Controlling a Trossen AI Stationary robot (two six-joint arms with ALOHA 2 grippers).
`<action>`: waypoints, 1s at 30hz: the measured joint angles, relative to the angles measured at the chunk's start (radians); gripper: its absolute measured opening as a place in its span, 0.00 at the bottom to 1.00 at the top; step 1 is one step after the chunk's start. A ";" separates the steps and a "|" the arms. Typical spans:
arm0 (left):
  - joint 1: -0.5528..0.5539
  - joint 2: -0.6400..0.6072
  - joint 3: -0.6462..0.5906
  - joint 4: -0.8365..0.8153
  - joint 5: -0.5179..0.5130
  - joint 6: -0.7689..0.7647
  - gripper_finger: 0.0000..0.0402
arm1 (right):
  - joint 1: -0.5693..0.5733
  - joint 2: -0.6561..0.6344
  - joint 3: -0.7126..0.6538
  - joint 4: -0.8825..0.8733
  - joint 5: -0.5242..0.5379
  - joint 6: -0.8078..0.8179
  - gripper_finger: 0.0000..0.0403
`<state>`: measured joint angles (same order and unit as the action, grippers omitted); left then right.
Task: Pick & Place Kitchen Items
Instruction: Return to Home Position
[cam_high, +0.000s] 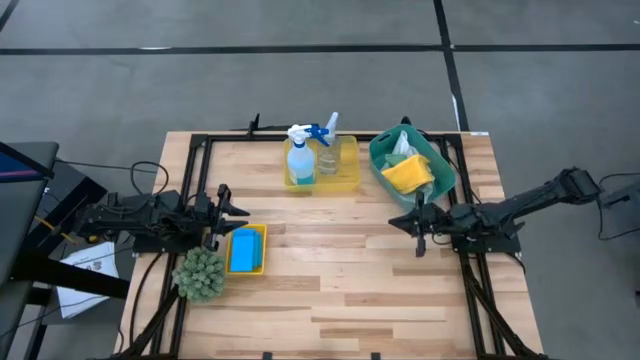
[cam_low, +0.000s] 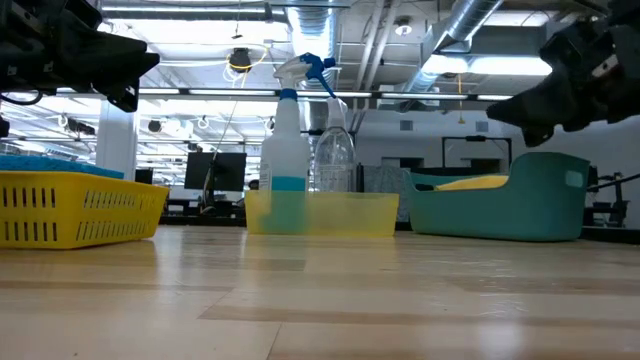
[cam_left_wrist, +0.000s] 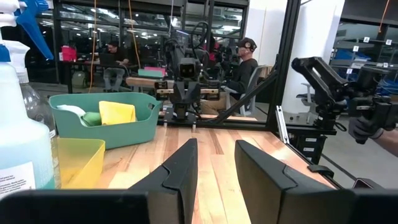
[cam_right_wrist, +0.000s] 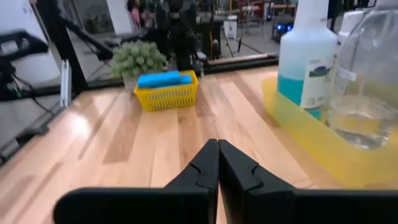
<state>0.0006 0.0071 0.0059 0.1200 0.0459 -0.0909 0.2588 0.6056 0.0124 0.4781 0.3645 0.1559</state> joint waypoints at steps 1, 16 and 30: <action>0.000 0.000 0.000 0.000 0.000 0.000 0.26 | 0.000 -0.023 0.000 -0.037 0.000 -0.006 0.00; 0.000 0.000 0.000 0.000 0.000 0.000 0.26 | 0.003 -0.513 0.002 -0.429 -0.001 -0.041 0.00; 0.000 0.000 0.000 0.000 0.000 0.000 0.26 | -0.109 -0.604 0.002 -0.460 -0.249 -0.175 0.00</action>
<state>0.0003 0.0073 0.0059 0.1200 0.0459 -0.0909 0.1497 0.0016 0.0139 0.0177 0.1157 -0.0188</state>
